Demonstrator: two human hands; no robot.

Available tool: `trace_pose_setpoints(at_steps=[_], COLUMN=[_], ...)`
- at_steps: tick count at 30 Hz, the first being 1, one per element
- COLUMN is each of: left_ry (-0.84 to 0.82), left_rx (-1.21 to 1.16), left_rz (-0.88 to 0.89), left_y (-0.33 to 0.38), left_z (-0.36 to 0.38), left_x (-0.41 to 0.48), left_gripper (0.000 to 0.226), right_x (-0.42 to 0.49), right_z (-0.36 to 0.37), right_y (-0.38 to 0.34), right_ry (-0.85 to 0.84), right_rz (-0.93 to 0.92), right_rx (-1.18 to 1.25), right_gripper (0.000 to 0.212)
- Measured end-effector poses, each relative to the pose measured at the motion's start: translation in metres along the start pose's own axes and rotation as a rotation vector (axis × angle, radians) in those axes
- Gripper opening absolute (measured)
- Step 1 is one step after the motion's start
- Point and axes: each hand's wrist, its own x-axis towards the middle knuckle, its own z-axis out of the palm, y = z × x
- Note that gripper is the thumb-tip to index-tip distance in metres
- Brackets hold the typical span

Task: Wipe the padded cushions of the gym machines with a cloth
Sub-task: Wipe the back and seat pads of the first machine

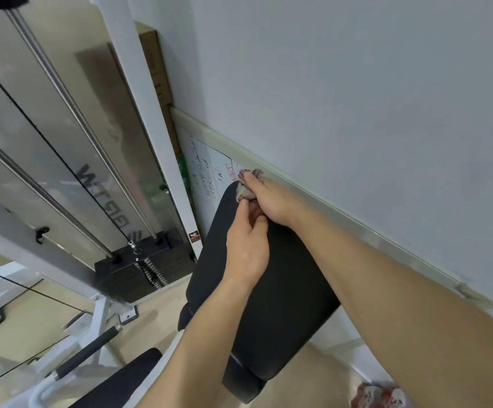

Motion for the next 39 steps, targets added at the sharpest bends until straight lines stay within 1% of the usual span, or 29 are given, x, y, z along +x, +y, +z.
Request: trace_pose_setpoints(at_steps=[2, 4, 5, 7, 9, 10, 11, 13, 15, 16, 17, 18, 19, 20, 22, 23, 26, 29, 31, 34, 37, 39], left_ry=[0.009, 0.05, 0.077, 0.097, 0.06, 0.025, 0.002, -0.012, -0.024, -0.07, -0.161, -0.267, -0.336, -0.364, -0.323, -0.298, -0.229, -0.114, -0.056, -0.012, 0.034, 0.027], left_rx=[-0.075, -0.023, 0.065, 0.259, 0.547, 0.735, 0.907, 1.158, 1.291, 1.263, 1.181, 1.094, 1.043, 1.01, 0.919, 0.855, 0.659, 0.561, 0.527, 0.454, 0.411, 0.377], left_rz=[-0.003, -0.022, -0.034, -0.027, 0.013, 0.02, 0.005, 0.007, 0.142, 0.208, 0.219, 0.191, 0.165, 0.152, 0.135, 0.118, 0.111, 0.094, 0.006, -0.177, -0.349, -0.4], left_y=[0.005, 0.013, 0.018, 0.025, 0.03, 0.031, 0.034, 0.041, 0.042, 0.04, 0.036, 0.032, 0.028, 0.024, 0.014, 0.008, -0.006, -0.023, -0.041, -0.085, -0.132, -0.146], left_z=[-0.015, -0.025, -0.027, -0.028, -0.025, -0.024, -0.022, -0.019, -0.013, -0.009, -0.006, -0.004, -0.005, -0.006, -0.015, -0.021, -0.035, -0.043, -0.053, -0.078, -0.104, -0.11], left_x=[0.016, 0.031, 0.039, 0.053, 0.069, 0.077, 0.085, 0.099, 0.111, 0.115, 0.119, 0.122, 0.124, 0.127, 0.133, 0.133, 0.125, 0.11, 0.103, 0.087, 0.062, 0.058], left_gripper=[0.05, 0.044, 0.041, 0.047, 0.058, 0.059, 0.058, 0.058, 0.051, 0.047, 0.047, 0.048, 0.046, 0.041, 0.035, 0.033, 0.037, 0.044, 0.051, 0.057, 0.05, 0.046], right_x=[0.035, 0.049, 0.045, 0.03, 0.02, 0.016, 0.009, 0.002, -0.003, -0.004, -0.006, -0.005, -0.006, -0.006, -0.007, -0.008, -0.008, 0.003, 0.011, 0.018, 0.024, 0.026], right_z=[0.011, 0.013, 0.01, -0.002, -0.014, -0.017, -0.02, -0.021, -0.021, -0.021, -0.021, -0.02, -0.019, -0.018, -0.015, -0.012, 0.004, 0.02, 0.027, 0.036, 0.046, 0.052], right_y=[-0.002, -0.008, -0.015, -0.031, -0.021, -0.012, -0.004, 0.009, 0.012, 0.012, 0.011, 0.011, 0.012, 0.013, 0.013, 0.011, 0.005, -0.004, -0.009, -0.015, -0.014, -0.01], right_ry=[-0.068, -0.115, -0.1, 0.054, 0.263, 0.325, 0.326, 0.229, 0.182, 0.184, 0.188, 0.196, 0.214, 0.245, 0.343, 0.377, 0.374, 0.429, 0.45, 0.462, 0.49, 0.537], right_rz=[0.02, 0.072, 0.093, 0.091, 0.056, 0.081, 0.117, 0.176, 0.161, 0.126, 0.089, 0.061, 0.047, 0.046, 0.081, 0.11, 0.172, 0.156, 0.124, 0.066, 0.025, -0.011], right_rx=[0.047, 0.195, 0.27, 0.291, 0.12, 0.011, -0.084, -0.15, -0.152, -0.165, -0.18, -0.183, -0.166, -0.131, -0.102, -0.146, -0.372, -0.455, -0.47, -0.502, -0.667, -0.781], right_gripper=[0.08, 0.085, 0.082, 0.061, 0.037, 0.03, 0.026, 0.027, 0.035, 0.034, 0.031, 0.03, 0.029, 0.028, 0.03, 0.032, 0.029, 0.033, 0.036, 0.037, 0.039, 0.04])
